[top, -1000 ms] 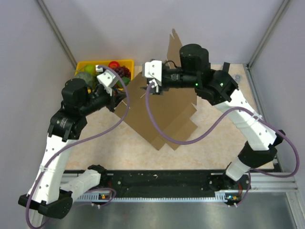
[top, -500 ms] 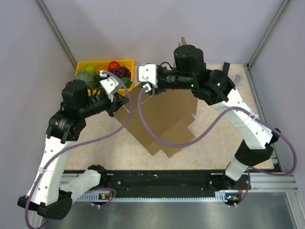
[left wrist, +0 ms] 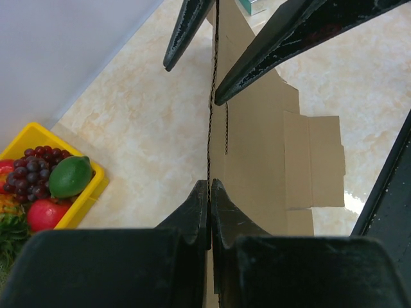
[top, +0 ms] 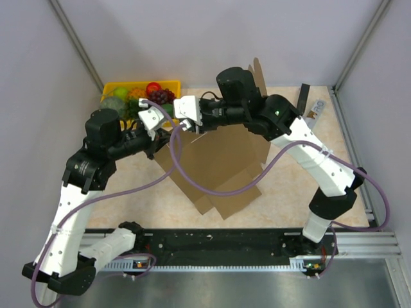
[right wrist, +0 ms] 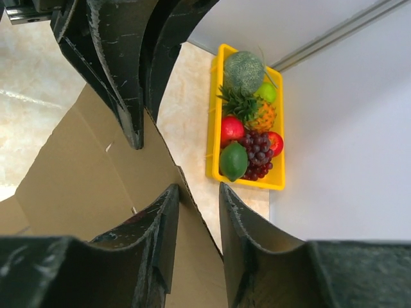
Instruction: Fold the paper box
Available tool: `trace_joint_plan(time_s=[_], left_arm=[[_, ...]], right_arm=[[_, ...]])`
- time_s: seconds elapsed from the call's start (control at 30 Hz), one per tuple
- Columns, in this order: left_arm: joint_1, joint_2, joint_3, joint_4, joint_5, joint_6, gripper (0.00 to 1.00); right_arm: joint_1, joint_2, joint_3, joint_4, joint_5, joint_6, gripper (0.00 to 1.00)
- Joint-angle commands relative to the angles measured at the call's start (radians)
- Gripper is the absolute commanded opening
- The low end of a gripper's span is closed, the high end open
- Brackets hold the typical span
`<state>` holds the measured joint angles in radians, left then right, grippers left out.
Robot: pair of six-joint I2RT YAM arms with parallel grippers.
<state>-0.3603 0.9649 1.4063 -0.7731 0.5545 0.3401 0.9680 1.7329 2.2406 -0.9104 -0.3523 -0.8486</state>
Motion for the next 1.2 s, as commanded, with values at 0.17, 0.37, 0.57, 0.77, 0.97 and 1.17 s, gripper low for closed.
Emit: trace_joint_plan(time_s=[0.17, 0.37, 0.57, 0.77, 0.97, 1.17], left_arm=[[-0.016, -0.034, 0.037, 0.058, -0.022, 0.027, 0.0], [-0.016, -0.058, 0.026, 0.086, -0.045, 0.031, 0.01], [-0.016, -0.081, 0.014, 0.121, -0.096, -0.001, 0.08], [-0.016, -0.164, 0.008, 0.224, -0.335, -0.168, 0.86], [-0.014, -0.326, -0.039, 0.337, -0.671, -0.339, 0.92], [-0.016, -0.448, -0.11, 0.437, -0.694, -0.397, 0.9]], right_arm=[[0.023, 0.002, 0.031, -0.024, -0.017, -0.01, 0.2], [0.026, 0.005, 0.03, -0.036, -0.02, -0.015, 0.11], [0.035, 0.008, 0.042, -0.036, -0.014, -0.01, 0.0], [0.035, 0.019, 0.099, 0.021, 0.073, 0.081, 0.0], [0.035, 0.007, 0.139, 0.201, 0.205, 0.288, 0.0], [0.035, -0.056, 0.137, 0.366, 0.3, 0.54, 0.0]])
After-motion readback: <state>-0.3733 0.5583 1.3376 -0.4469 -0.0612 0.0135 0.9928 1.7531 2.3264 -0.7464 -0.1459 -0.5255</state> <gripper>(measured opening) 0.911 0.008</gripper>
